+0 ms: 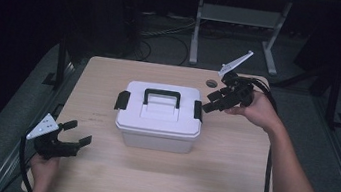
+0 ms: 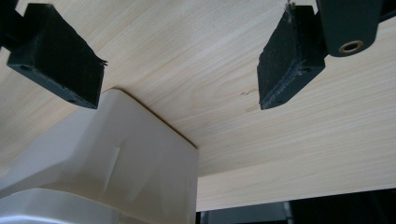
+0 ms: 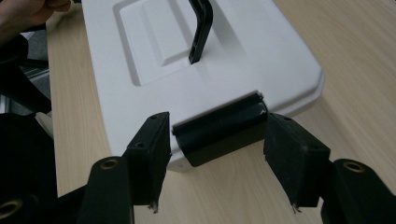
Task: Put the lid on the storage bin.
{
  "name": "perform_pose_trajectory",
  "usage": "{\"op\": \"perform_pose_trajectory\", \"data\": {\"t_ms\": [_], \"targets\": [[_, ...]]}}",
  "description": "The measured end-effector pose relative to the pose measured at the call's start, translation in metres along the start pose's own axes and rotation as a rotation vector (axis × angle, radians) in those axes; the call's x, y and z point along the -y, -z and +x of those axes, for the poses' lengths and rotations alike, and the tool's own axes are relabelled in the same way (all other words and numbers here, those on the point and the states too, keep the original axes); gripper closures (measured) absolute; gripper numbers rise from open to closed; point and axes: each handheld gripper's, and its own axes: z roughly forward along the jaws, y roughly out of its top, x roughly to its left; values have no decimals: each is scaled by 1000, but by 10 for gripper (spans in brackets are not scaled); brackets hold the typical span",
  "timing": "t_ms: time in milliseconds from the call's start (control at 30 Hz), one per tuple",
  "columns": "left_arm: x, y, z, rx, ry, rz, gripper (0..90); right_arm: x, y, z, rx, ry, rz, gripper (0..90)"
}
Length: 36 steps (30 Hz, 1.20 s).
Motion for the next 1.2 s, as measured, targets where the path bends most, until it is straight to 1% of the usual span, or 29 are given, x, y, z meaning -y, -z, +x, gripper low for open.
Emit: {"op": "perform_pose_trajectory", "data": {"t_ms": [100, 200, 333, 400, 567, 600, 667, 700, 733, 767, 900, 967, 1033, 1067, 1100, 1200], "targets": [[0, 0, 0, 0, 1, 0, 141, 7, 2, 0, 1, -18, 0, 401], [-1, 1, 0, 6, 2, -9, 141, 13, 3, 0, 6, -22, -1, 400], [-1, -1, -1, 6, 0, -6, 141, 22, 6, 1, 8, -40, -12, 395], [-1, -1, -2, 6, -1, -6, 141, 27, 7, 1, 0, -53, -21, 396], [-1, -3, -3, 6, 0, -3, 141, 41, 7, 1, 5, -73, -32, 395], [-1, -3, -3, 6, -1, 0, 141, 44, 7, 1, 1, -75, -30, 396], [-1, -4, -3, 7, -4, 2, 141, 48, 7, 0, 8, -85, -8, 387], [-1, -4, -2, 7, -5, 3, 141, 51, 8, 0, 7, -94, -15, 388], [-1, -4, -2, 7, -5, 3, 141, 51, 8, 0, 7, -94, -15, 388], [0, -3, -2, 7, -1, 3, 141, 55, 10, 0, 11, -97, -23, 387], [0, -2, -1, 5, 2, 0, 141, 60, 11, 1, 19, -104, -21, 373], [0, -2, -1, 2, -2, 1, 141, 63, 12, 1, 21, -110, -28, 363], [0, -2, -1, 3, -1, 0, 141, 65, 12, 2, 30, -109, -18, 347], [0, -1, -1, 3, 0, -1, 141, 66, 12, 3, 31, -112, -28, 349], [0, -1, -1, 4, -1, -2, 141, 68, 12, 3, 25, -114, -35, 353], [0, -1, -1, 2, 2, -1, 141, 73, 11, 3, 26, -118, -33, 353]]}}
